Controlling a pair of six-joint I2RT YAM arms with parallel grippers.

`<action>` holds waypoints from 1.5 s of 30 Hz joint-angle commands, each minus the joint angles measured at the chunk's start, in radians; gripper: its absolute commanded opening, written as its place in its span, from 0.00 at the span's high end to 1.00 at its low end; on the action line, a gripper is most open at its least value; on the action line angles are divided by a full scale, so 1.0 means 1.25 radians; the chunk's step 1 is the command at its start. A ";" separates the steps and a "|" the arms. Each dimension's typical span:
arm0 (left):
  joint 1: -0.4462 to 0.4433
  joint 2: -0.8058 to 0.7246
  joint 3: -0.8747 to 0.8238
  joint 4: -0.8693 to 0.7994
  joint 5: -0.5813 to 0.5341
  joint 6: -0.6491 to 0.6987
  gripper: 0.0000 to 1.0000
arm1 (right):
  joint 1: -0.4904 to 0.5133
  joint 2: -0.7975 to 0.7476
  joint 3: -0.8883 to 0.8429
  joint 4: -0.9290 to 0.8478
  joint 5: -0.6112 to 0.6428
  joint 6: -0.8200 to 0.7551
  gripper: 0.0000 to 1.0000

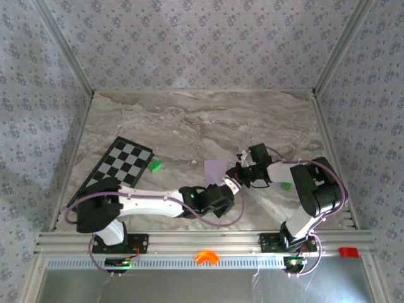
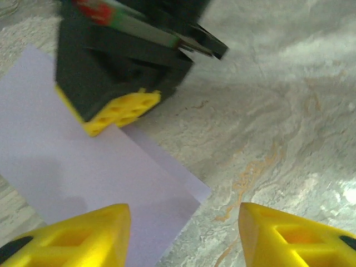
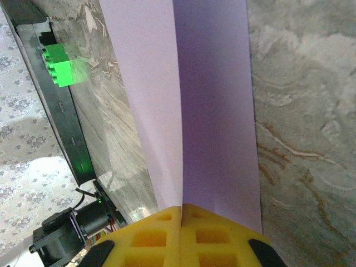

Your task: Fold a paper plane with a square sheet of paper (pick it up from the middle)

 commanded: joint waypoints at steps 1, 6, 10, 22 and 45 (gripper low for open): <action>-0.025 0.040 0.040 -0.084 -0.123 0.051 0.43 | -0.003 0.005 0.017 -0.029 -0.006 0.010 0.97; -0.049 0.092 0.080 -0.098 -0.155 0.064 0.39 | -0.002 0.004 0.020 -0.025 -0.006 0.017 0.97; -0.057 0.144 0.119 -0.122 -0.207 0.071 0.38 | -0.002 0.004 0.019 -0.025 -0.011 0.020 0.97; -0.061 0.185 0.131 -0.168 -0.274 0.040 0.46 | -0.005 0.002 0.019 -0.026 -0.013 0.020 0.96; -0.067 0.145 0.100 -0.127 -0.253 0.037 0.73 | -0.005 0.001 0.014 -0.027 -0.008 0.023 0.94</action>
